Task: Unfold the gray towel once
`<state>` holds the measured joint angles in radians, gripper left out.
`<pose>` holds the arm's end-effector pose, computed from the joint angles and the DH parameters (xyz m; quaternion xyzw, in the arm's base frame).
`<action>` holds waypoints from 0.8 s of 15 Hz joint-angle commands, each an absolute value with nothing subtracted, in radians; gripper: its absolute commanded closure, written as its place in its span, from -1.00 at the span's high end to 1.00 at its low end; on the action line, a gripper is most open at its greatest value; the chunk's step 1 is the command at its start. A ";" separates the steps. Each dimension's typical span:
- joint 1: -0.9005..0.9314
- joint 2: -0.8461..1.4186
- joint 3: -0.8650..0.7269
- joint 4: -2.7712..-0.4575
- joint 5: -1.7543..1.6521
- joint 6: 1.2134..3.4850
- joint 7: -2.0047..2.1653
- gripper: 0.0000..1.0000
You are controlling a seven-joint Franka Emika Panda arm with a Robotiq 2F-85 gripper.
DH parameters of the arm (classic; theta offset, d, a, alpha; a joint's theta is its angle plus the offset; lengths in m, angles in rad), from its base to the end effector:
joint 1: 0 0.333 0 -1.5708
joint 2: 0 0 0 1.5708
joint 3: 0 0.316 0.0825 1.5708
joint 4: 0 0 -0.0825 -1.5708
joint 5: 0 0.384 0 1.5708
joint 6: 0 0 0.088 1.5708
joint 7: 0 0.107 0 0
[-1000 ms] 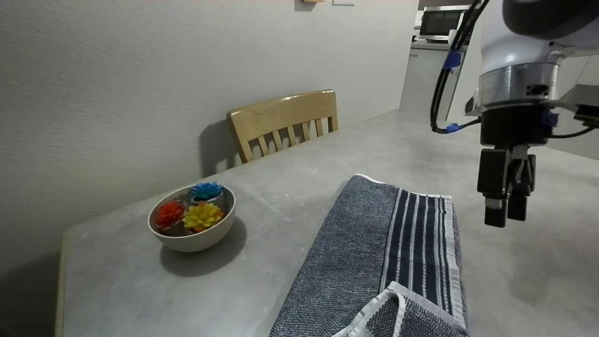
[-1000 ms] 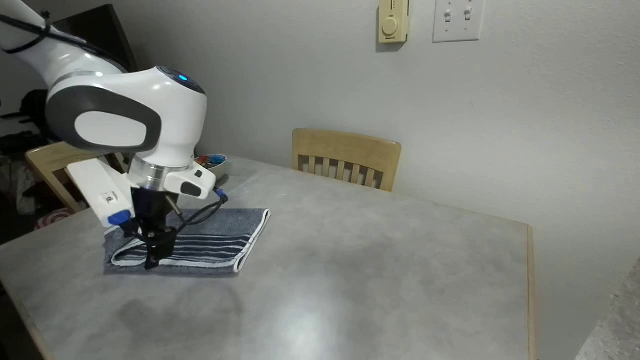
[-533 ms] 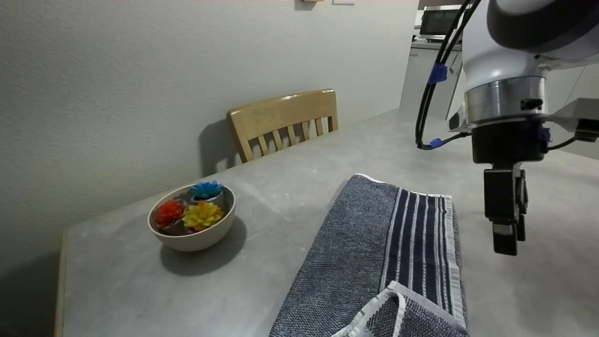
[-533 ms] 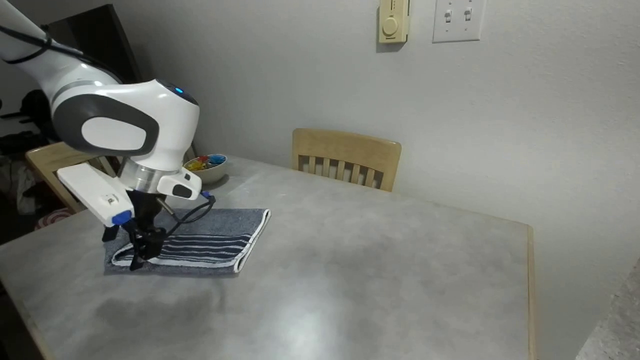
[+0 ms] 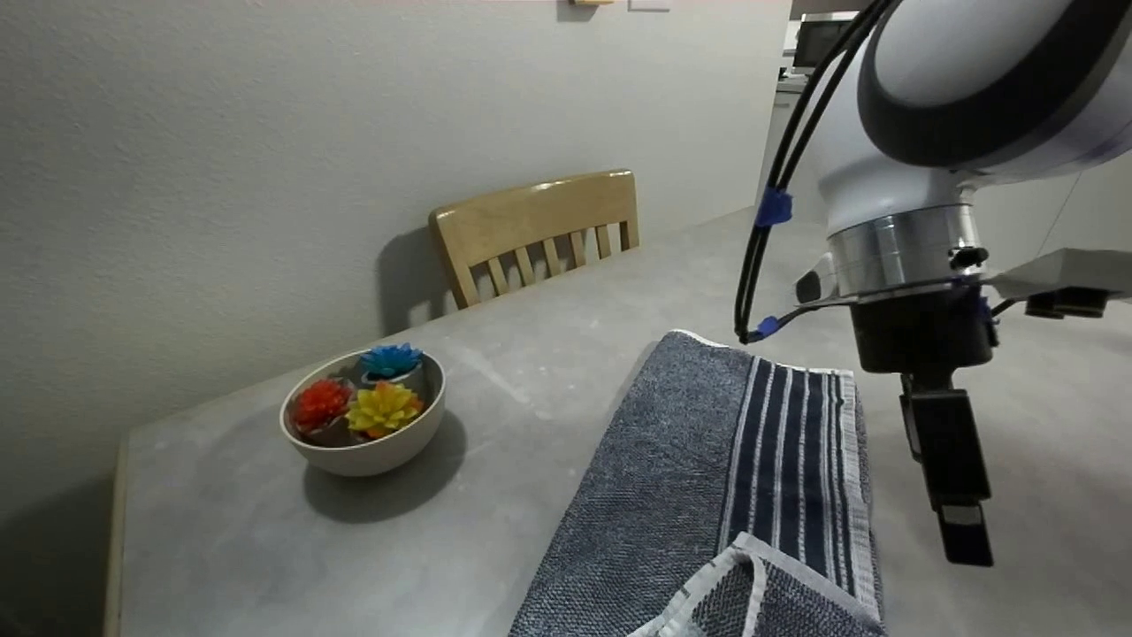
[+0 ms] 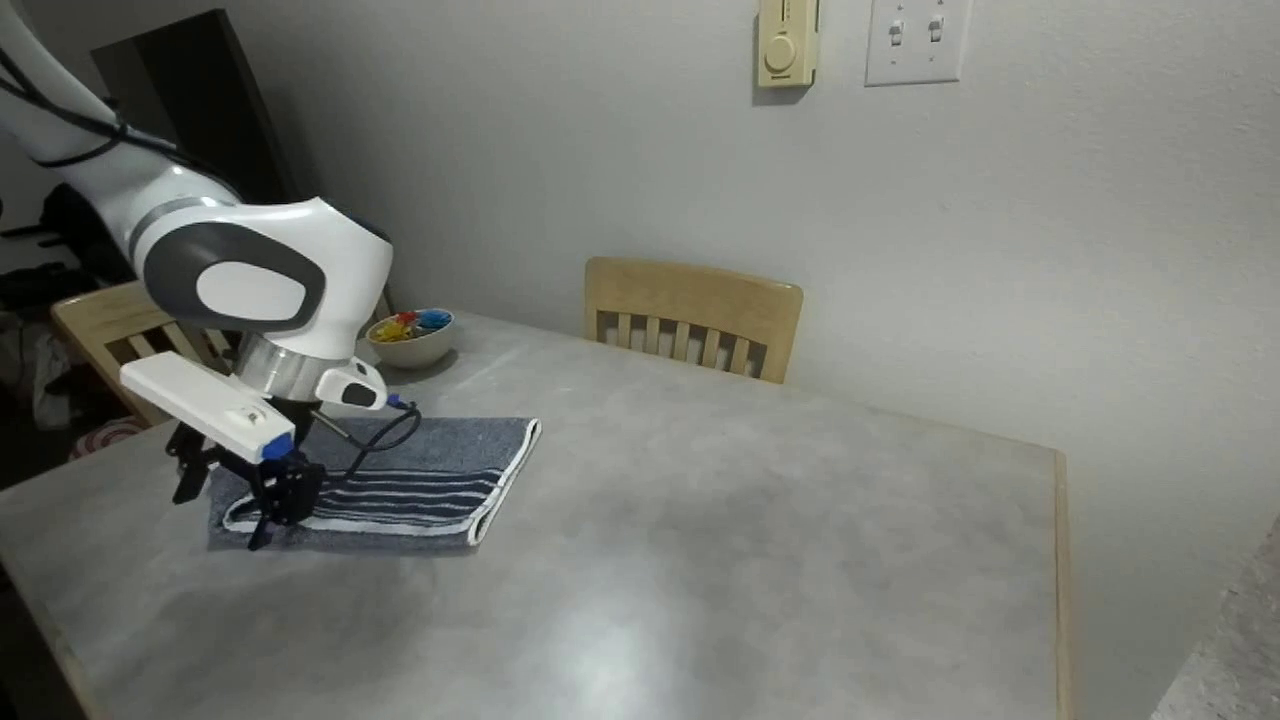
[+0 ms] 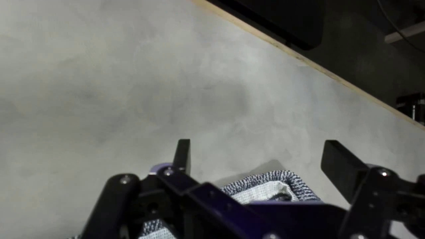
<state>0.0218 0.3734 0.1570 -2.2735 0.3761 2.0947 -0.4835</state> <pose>0.4583 0.1056 0.1659 -0.9325 -0.1818 0.2415 0.1978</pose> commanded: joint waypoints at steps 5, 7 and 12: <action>0.118 0.569 0.197 -2.103 0.209 2.141 -0.392 1.00; 0.152 0.596 0.203 -2.083 0.176 2.172 -0.330 1.00; 0.215 0.586 0.187 -2.090 0.125 2.286 -0.128 1.00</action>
